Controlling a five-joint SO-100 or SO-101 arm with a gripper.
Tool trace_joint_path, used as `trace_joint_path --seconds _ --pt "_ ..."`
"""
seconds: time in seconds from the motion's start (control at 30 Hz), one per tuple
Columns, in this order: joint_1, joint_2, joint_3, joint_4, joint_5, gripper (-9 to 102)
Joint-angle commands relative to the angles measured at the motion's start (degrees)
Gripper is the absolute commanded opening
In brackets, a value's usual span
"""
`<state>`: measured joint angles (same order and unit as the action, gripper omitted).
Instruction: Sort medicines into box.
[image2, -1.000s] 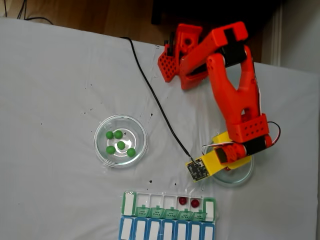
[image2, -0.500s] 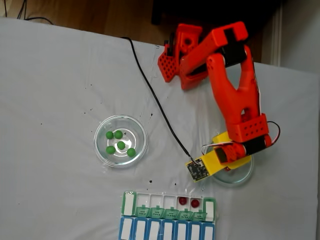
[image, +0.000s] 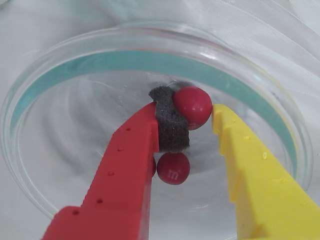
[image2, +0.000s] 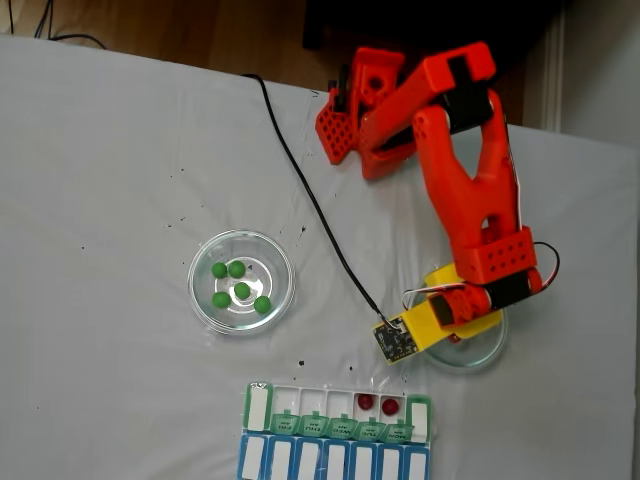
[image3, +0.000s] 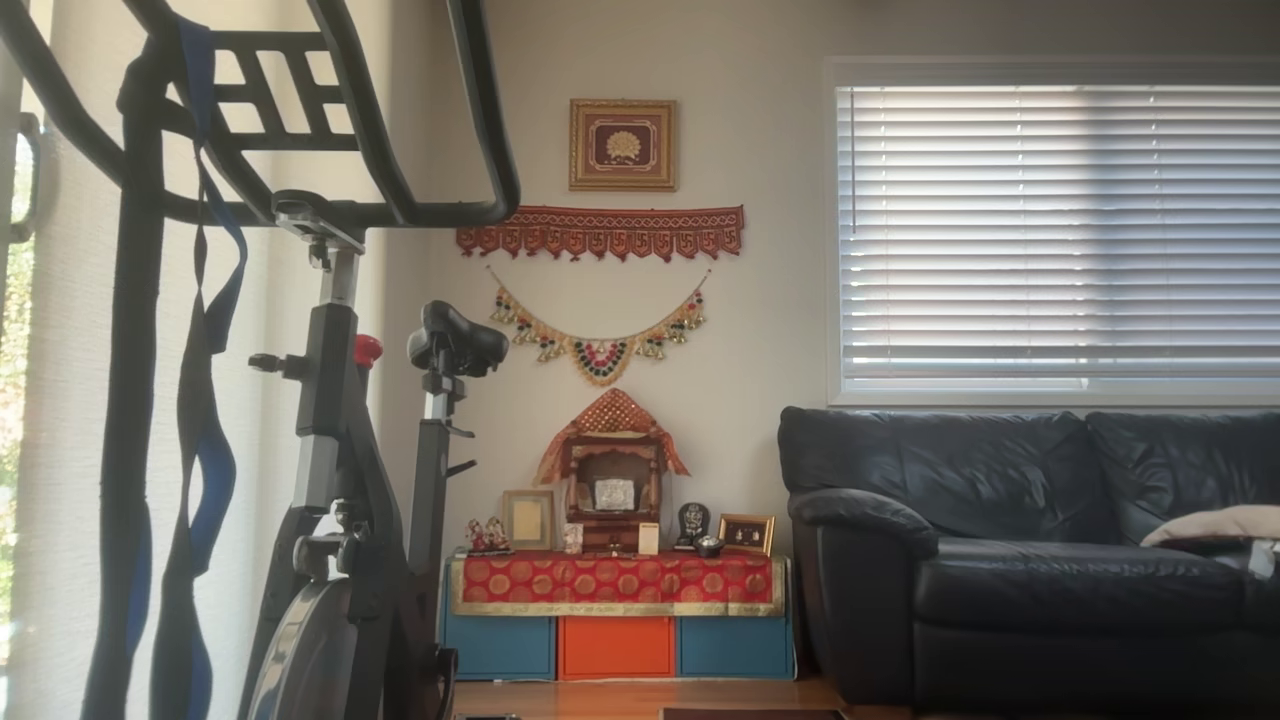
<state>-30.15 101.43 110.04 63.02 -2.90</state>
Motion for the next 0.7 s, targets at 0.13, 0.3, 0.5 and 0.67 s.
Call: trace_joint_path --seconds 0.13,0.3,0.5,0.67 --pt "-0.5 3.9 -1.1 -0.6 0.1 3" --pt "-0.4 3.1 -1.7 -0.7 -0.2 1" --pt "-0.4 3.0 -1.7 -0.7 -0.1 1" --pt "0.0 3.6 -2.3 0.1 -0.2 1"
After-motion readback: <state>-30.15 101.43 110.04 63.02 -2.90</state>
